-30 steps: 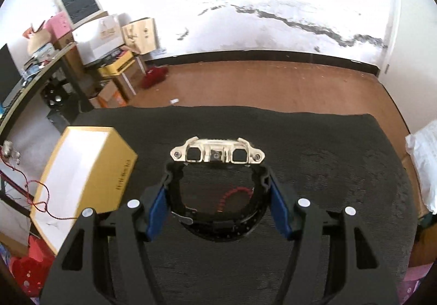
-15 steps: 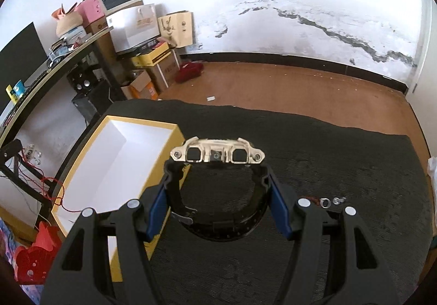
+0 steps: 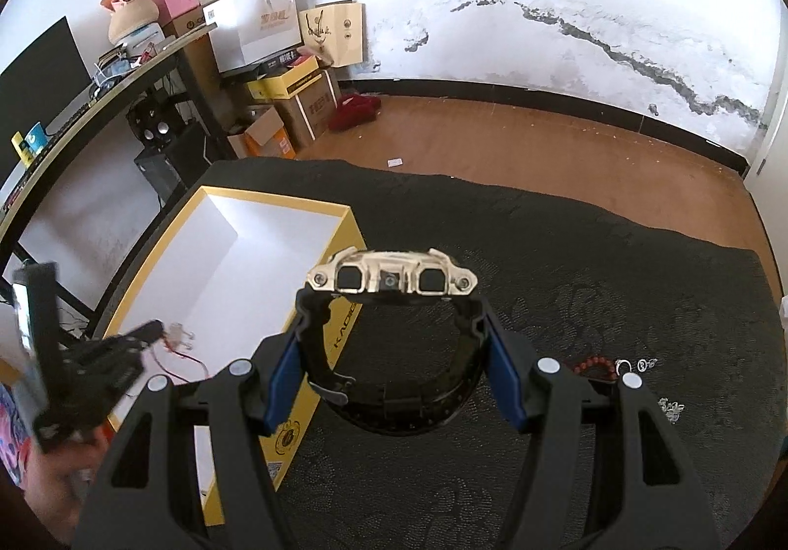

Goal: Organize jewelry
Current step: 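Carry the pendant into the white box and open the left tool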

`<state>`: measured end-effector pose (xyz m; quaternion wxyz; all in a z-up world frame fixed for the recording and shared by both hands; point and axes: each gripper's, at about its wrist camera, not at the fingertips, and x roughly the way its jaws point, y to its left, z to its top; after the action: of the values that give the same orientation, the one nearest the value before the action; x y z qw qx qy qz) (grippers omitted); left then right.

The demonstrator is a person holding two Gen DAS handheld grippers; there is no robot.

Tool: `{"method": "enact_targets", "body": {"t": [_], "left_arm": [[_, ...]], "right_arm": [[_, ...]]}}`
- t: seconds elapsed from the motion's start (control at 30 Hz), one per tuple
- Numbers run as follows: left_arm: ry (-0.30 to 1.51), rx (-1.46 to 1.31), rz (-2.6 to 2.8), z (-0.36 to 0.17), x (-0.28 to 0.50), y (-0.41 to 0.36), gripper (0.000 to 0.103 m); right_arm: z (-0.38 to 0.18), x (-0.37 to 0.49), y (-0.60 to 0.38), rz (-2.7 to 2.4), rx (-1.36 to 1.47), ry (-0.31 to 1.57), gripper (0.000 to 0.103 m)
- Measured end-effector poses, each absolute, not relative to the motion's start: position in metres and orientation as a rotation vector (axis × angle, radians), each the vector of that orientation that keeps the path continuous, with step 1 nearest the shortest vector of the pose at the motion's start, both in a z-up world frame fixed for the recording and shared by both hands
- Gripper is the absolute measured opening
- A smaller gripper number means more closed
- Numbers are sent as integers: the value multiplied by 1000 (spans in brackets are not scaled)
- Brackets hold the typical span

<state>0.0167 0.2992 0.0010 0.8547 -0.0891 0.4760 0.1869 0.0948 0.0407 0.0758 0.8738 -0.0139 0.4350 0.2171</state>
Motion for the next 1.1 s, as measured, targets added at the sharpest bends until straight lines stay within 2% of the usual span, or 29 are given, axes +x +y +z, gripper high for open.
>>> {"method": "enact_targets", "body": {"t": [0.3, 0.57, 0.67, 0.73, 0.77, 0.8, 0.97, 1.1], "left_arm": [[1097, -160, 382, -30, 21, 300, 3], [1116, -121, 381, -35, 22, 295, 4], [1114, -113, 392, -32, 21, 293, 7], [1115, -123, 396, -29, 19, 293, 35], [1109, -125, 402, -27, 18, 293, 82], [1071, -124, 415, -20, 14, 293, 96], [1005, -44, 409, 2, 5, 279, 96], [973, -83, 405, 12, -8, 277, 96]], "right_arm": [[75, 96, 38, 454, -25, 910, 63], [79, 92, 33, 461, -13, 901, 63], [79, 92, 30, 458, -8, 901, 63], [79, 93, 27, 457, -4, 900, 63], [80, 93, 27, 457, -4, 900, 63], [80, 92, 27, 459, -3, 899, 63], [80, 90, 30, 463, -9, 898, 63], [78, 90, 40, 471, -25, 902, 63]]}}
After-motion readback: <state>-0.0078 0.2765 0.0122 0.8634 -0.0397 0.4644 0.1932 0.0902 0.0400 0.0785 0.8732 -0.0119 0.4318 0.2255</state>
